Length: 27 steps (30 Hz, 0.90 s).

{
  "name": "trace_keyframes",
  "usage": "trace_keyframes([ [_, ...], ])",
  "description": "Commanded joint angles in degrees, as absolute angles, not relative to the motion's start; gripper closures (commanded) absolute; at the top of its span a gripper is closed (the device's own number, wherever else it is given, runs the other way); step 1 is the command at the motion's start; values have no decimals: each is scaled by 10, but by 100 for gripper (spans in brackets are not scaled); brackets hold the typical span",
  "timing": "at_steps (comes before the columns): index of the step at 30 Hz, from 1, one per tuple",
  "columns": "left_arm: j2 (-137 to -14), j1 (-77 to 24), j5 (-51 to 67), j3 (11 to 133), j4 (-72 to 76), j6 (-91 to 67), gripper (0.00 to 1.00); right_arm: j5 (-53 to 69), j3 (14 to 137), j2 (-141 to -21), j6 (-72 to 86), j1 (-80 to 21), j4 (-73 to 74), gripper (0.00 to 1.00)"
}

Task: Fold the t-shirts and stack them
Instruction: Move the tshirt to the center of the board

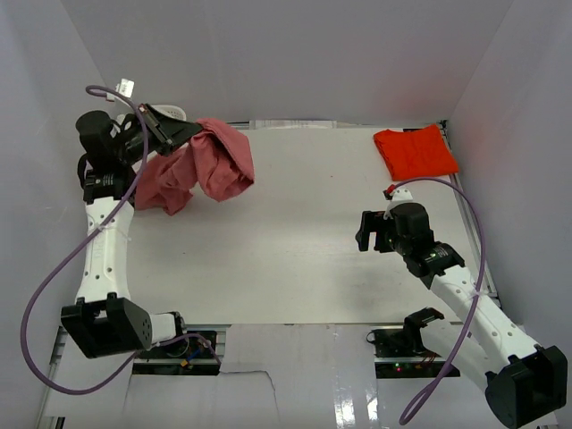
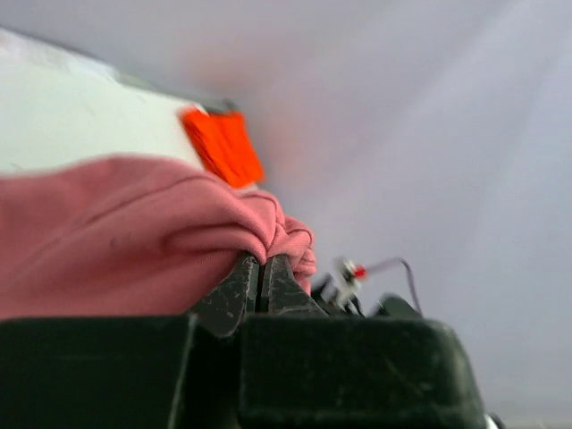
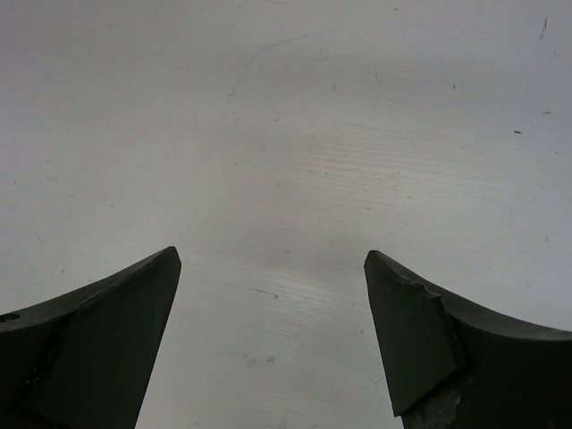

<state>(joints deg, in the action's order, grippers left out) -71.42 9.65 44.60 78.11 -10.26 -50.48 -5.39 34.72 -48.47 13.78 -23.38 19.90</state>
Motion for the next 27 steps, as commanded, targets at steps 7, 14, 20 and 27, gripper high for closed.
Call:
trace_keyframes([
  [7, -787, 27, 704, 870, 89, -707, 100, -2, 370, -487, 157, -236, 162, 10],
  [14, -799, -40, 722, 805, 318, -887, 100, 47, 378, -475, 164, -237, 146, 10],
  [20, -785, -45, 728, 714, 357, -875, 100, 59, 381, -467, 166, -236, 141, 10],
  [27, -754, -78, 634, 600, 111, -650, 100, 136, 391, -461, 172, -238, 122, 10],
])
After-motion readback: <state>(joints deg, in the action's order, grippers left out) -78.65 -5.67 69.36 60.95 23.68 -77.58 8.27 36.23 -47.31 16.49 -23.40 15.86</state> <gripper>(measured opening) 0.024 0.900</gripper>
